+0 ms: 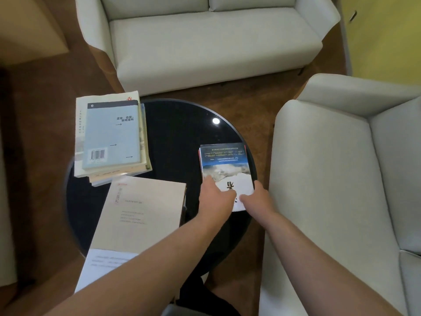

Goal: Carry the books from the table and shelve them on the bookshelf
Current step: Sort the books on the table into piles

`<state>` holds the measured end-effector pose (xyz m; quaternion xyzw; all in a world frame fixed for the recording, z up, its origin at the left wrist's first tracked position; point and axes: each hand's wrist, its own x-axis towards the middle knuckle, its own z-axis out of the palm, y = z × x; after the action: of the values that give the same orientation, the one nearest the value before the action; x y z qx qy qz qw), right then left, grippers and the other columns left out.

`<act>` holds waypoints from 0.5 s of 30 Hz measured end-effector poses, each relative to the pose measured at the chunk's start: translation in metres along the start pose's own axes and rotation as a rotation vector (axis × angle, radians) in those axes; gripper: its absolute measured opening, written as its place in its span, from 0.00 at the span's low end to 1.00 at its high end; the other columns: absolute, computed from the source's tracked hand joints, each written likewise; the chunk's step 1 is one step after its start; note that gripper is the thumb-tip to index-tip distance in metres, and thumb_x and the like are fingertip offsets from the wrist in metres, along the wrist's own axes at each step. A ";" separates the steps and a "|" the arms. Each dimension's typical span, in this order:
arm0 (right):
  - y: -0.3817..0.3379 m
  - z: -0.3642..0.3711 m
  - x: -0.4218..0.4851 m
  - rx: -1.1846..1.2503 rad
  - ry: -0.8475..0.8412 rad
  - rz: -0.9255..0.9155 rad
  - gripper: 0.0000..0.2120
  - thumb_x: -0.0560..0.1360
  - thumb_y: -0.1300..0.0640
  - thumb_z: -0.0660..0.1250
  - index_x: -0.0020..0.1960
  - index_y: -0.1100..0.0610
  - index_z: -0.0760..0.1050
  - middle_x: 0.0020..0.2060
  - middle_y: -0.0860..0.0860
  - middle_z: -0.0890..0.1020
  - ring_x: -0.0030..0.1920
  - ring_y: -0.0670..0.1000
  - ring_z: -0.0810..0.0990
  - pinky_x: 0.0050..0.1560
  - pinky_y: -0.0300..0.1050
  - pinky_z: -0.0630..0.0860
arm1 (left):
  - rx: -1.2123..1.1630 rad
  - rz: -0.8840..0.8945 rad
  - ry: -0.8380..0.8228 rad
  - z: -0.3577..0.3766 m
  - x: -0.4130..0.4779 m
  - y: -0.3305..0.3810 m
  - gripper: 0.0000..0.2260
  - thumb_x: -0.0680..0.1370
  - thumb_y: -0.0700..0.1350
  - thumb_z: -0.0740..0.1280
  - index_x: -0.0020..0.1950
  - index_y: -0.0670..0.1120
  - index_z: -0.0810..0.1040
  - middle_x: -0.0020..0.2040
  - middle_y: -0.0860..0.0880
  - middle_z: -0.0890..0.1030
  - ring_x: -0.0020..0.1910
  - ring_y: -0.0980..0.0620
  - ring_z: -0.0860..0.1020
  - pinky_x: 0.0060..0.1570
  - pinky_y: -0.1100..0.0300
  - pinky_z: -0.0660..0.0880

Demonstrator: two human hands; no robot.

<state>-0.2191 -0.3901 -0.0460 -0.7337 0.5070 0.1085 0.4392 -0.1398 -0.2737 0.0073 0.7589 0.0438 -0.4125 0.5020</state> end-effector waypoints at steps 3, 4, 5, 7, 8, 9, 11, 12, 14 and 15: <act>-0.010 0.002 -0.035 -0.049 0.118 -0.095 0.23 0.81 0.57 0.68 0.75 0.55 0.68 0.70 0.54 0.77 0.50 0.45 0.75 0.29 0.27 0.72 | 0.117 0.122 -0.163 -0.034 -0.063 0.004 0.20 0.80 0.41 0.68 0.70 0.54 0.69 0.63 0.59 0.73 0.63 0.58 0.74 0.55 0.65 0.75; -0.013 0.006 -0.046 -0.022 0.107 -0.115 0.24 0.81 0.57 0.67 0.76 0.54 0.67 0.72 0.53 0.74 0.52 0.44 0.74 0.28 0.25 0.71 | 0.143 0.166 -0.164 -0.051 -0.079 0.001 0.19 0.80 0.42 0.67 0.70 0.53 0.70 0.65 0.59 0.74 0.65 0.59 0.73 0.57 0.65 0.73; -0.016 0.012 -0.058 0.021 0.076 -0.133 0.24 0.82 0.56 0.67 0.77 0.53 0.66 0.74 0.52 0.72 0.55 0.45 0.75 0.32 0.23 0.72 | 0.146 0.200 -0.158 -0.068 -0.091 -0.002 0.17 0.81 0.42 0.66 0.69 0.53 0.72 0.66 0.58 0.76 0.64 0.58 0.75 0.59 0.64 0.73; -0.023 0.026 -0.077 0.108 0.003 -0.168 0.23 0.82 0.54 0.66 0.76 0.50 0.67 0.75 0.50 0.70 0.67 0.48 0.74 0.54 0.32 0.74 | 0.101 0.216 -0.131 -0.103 -0.106 -0.009 0.12 0.80 0.41 0.66 0.61 0.54 0.78 0.59 0.56 0.82 0.59 0.56 0.79 0.61 0.58 0.76; -0.024 0.034 -0.086 0.129 -0.040 -0.171 0.22 0.82 0.54 0.66 0.75 0.50 0.67 0.75 0.49 0.71 0.72 0.50 0.72 0.61 0.39 0.72 | 0.070 0.220 -0.092 -0.119 -0.111 -0.014 0.11 0.80 0.40 0.67 0.57 0.54 0.80 0.55 0.55 0.84 0.57 0.55 0.81 0.61 0.55 0.77; -0.026 0.042 -0.093 0.149 -0.090 -0.163 0.22 0.82 0.53 0.65 0.75 0.49 0.68 0.74 0.48 0.72 0.73 0.50 0.70 0.66 0.44 0.71 | 0.044 0.231 -0.045 -0.135 -0.113 -0.019 0.11 0.80 0.38 0.67 0.55 0.54 0.81 0.52 0.54 0.85 0.55 0.53 0.82 0.60 0.52 0.78; -0.030 0.058 -0.107 0.184 -0.191 -0.145 0.22 0.82 0.53 0.66 0.75 0.50 0.68 0.73 0.48 0.73 0.73 0.50 0.71 0.70 0.47 0.70 | 0.028 0.235 0.045 -0.163 -0.113 -0.029 0.11 0.80 0.37 0.67 0.55 0.53 0.82 0.50 0.52 0.85 0.52 0.52 0.82 0.58 0.51 0.79; -0.032 0.066 -0.113 0.187 -0.230 -0.148 0.23 0.82 0.53 0.66 0.75 0.51 0.68 0.72 0.48 0.73 0.72 0.49 0.71 0.71 0.47 0.70 | 0.047 0.235 0.096 -0.176 -0.110 -0.036 0.10 0.80 0.38 0.66 0.55 0.52 0.81 0.50 0.52 0.85 0.52 0.51 0.82 0.57 0.51 0.79; -0.037 0.081 -0.123 0.174 -0.273 -0.157 0.24 0.81 0.53 0.67 0.76 0.51 0.68 0.70 0.46 0.74 0.70 0.48 0.72 0.69 0.45 0.70 | 0.122 0.244 0.210 -0.200 -0.101 -0.052 0.09 0.80 0.42 0.67 0.58 0.53 0.80 0.52 0.53 0.83 0.53 0.51 0.81 0.53 0.53 0.80; -0.040 0.088 -0.126 0.175 -0.289 -0.159 0.24 0.81 0.52 0.67 0.75 0.51 0.68 0.66 0.44 0.76 0.67 0.46 0.73 0.66 0.42 0.71 | 0.164 0.240 0.274 -0.211 -0.094 -0.060 0.11 0.79 0.44 0.68 0.61 0.53 0.78 0.55 0.53 0.81 0.55 0.51 0.81 0.54 0.53 0.79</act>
<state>-0.2189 -0.2377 -0.0009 -0.7073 0.3864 0.1333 0.5767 -0.1074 -0.0427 0.0593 0.8460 -0.0127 -0.2449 0.4735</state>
